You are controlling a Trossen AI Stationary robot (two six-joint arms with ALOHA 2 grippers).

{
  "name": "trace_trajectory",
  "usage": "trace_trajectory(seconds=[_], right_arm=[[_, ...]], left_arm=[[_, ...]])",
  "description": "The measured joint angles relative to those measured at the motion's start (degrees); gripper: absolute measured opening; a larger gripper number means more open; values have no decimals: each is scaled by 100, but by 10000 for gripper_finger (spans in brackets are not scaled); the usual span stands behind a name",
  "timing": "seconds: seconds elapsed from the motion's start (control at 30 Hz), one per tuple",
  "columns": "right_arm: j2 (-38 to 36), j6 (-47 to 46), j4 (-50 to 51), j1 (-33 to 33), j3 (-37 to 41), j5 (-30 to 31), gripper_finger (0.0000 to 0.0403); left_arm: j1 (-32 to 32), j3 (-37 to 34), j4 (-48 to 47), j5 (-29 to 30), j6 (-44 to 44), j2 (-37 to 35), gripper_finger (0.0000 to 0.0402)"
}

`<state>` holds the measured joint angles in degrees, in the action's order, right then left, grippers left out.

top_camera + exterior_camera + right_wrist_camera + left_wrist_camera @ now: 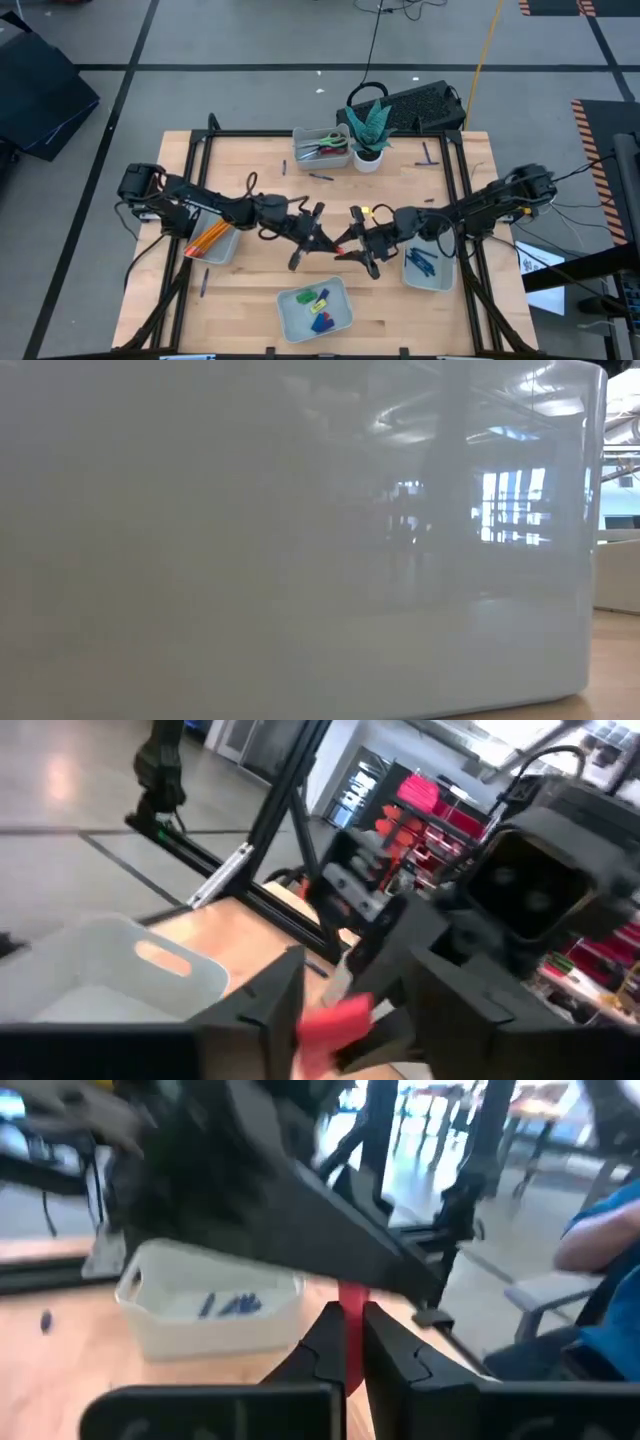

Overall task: Sort crayons/erasers/pens/pencils in bins
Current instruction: Put the orange eraser into the bottom gray bin

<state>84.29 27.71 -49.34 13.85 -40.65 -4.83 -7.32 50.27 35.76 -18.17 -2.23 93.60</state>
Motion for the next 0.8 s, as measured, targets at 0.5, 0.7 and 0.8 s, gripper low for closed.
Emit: trace_trajectory(seconds=[0.5, 0.7, 0.8], right_arm=[[-1480, -1425, 2683, 1255, -17, 2218, 290], [-1493, -2922, 4019, 1670, -11, 3387, 290], [-1777, -3933, 5144, 1515, -121, 3591, 290]], left_arm=[[-2374, 2451, -4323, 2739, -1028, 611, 14], [-2826, 2897, -4463, 3210, -2097, 1635, 15], [-2861, 2903, -4520, 3288, -2424, 1879, 17]])
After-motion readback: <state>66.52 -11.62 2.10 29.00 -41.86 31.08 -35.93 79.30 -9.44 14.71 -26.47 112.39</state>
